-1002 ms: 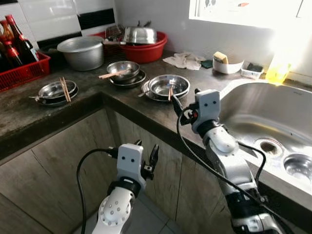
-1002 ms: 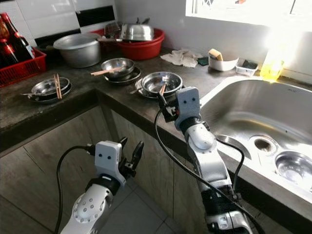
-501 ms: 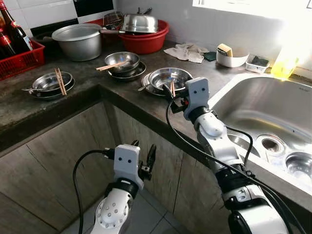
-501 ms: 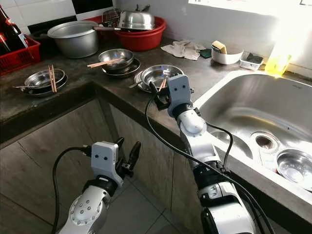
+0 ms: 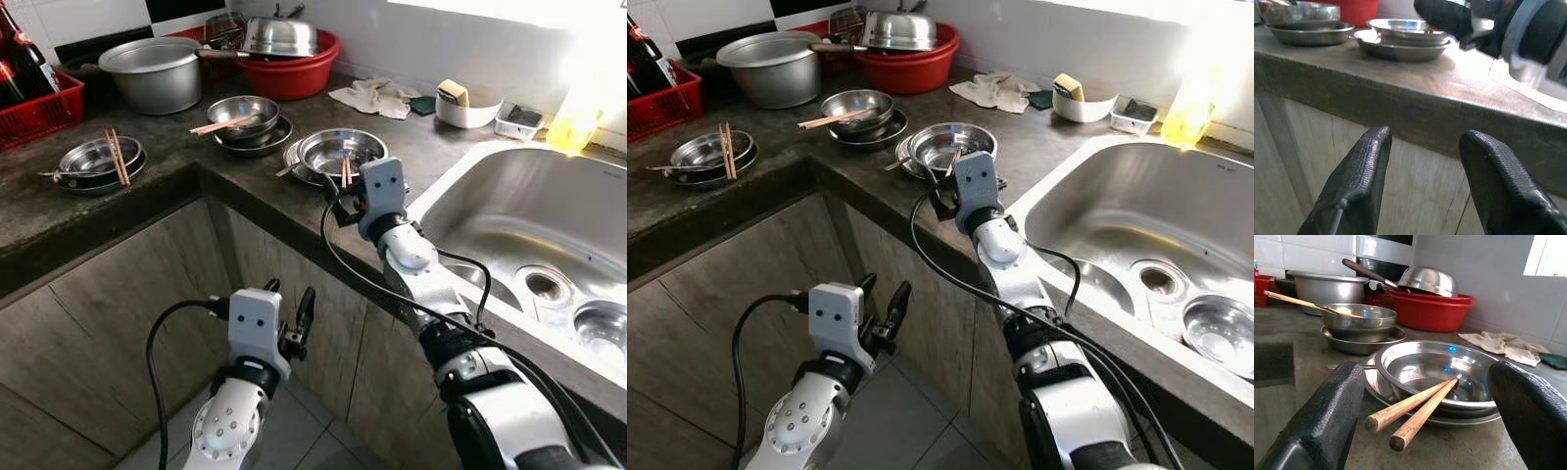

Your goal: Kitchen organization

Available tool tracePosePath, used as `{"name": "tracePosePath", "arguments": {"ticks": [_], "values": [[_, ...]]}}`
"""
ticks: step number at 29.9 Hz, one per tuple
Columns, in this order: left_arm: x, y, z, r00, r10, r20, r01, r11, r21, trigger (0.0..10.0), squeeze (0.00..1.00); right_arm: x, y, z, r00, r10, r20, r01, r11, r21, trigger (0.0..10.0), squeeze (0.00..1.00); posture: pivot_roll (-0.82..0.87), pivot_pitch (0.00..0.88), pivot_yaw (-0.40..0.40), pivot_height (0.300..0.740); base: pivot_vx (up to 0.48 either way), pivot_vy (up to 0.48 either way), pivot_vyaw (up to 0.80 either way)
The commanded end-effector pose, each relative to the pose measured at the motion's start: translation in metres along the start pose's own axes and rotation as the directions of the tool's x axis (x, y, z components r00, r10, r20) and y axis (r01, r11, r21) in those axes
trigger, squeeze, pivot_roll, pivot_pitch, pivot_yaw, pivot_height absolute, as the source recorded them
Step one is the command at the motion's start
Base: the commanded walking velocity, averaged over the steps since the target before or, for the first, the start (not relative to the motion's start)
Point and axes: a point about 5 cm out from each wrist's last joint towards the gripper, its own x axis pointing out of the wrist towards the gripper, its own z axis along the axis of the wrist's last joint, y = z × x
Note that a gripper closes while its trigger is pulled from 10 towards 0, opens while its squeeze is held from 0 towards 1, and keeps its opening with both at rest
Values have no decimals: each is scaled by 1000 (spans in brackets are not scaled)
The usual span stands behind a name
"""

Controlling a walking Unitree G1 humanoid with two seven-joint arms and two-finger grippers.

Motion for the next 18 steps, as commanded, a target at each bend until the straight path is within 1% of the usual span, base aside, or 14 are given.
{"name": "tracePosePath", "arguments": {"ticks": [1,18], "values": [[-1,-3,4,1000,-11,17,11,1000,-4,10000,0,5,1,6,1000,-4,24,4,1000,-5,10000,0,135,109,-20,740,0,0,0],[-2,-3,2,1000,-13,6,13,1000,0,10000,0,11,2,-1,1000,-10,-14,9,1000,-21,10000,0,139,99,-23,740,0,0,0]]}}
